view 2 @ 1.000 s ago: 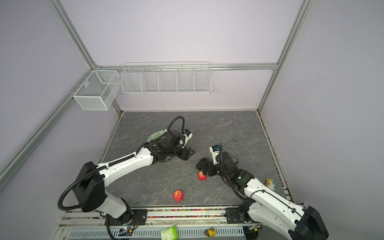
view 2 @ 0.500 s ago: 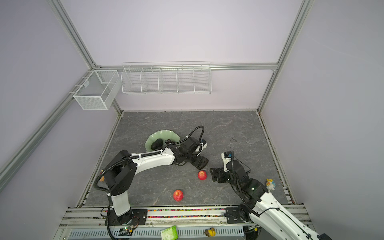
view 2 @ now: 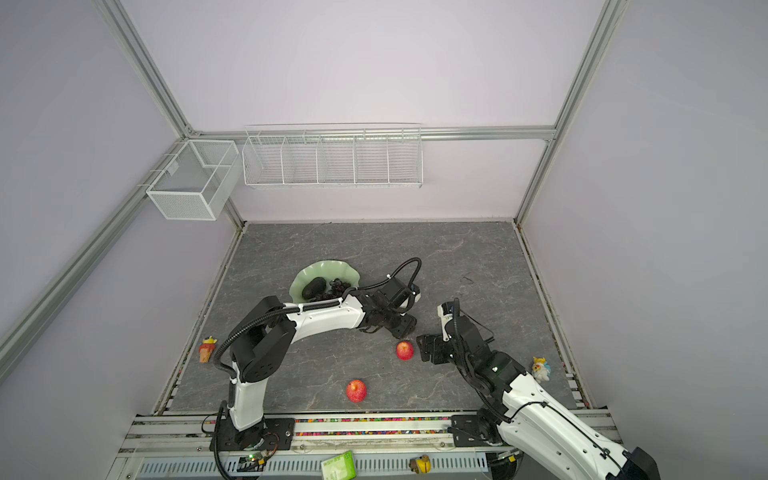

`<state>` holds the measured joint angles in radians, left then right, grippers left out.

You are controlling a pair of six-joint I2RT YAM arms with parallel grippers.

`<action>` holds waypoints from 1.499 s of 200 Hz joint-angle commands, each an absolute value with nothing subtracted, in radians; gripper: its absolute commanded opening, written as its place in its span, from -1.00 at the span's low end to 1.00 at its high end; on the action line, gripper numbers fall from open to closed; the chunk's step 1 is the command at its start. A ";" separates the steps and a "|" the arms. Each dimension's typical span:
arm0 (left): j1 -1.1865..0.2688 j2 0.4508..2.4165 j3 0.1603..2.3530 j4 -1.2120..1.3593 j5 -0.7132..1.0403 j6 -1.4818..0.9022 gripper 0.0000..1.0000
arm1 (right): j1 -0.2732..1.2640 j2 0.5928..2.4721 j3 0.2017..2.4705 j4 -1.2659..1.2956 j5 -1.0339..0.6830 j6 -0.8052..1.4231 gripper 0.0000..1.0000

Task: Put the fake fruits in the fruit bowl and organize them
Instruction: 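Carry the second avocado with the left gripper and lower it into the bowl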

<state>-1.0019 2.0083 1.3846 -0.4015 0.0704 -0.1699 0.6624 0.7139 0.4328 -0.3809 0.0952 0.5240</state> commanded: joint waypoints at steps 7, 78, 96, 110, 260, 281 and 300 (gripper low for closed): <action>-0.998 1.989 1.402 -0.411 -0.005 -0.179 -0.15 | 0.659 0.745 0.445 -0.322 0.085 0.519 0.78; -0.838 1.782 1.363 -0.380 -0.027 -0.161 -0.29 | 0.658 0.913 0.566 -0.235 0.040 0.435 0.78; -0.788 1.707 1.346 -0.390 -0.076 -0.173 -0.29 | 0.660 0.985 0.603 -0.185 -0.004 0.407 0.78; -0.743 1.654 1.322 -0.397 -0.116 -0.151 -0.28 | 0.663 1.035 0.633 -0.141 -0.045 0.390 0.77; -0.328 1.652 1.255 -0.421 -0.172 -0.098 -0.28 | 0.772 1.402 0.903 -0.041 -0.178 0.337 0.77; -0.328 1.706 1.287 -0.415 -0.119 -0.101 -0.28 | 0.784 1.406 0.908 -0.039 -0.172 0.338 0.77; -0.328 1.754 1.324 -0.429 -0.068 -0.106 -0.28 | 0.789 1.404 0.902 -0.040 -0.165 0.345 0.77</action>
<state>-0.3290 1.7103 1.2549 -0.4328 -0.1375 -0.1108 0.7769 1.4082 0.8886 -0.0563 -0.1551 0.3542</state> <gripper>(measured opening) 0.402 0.887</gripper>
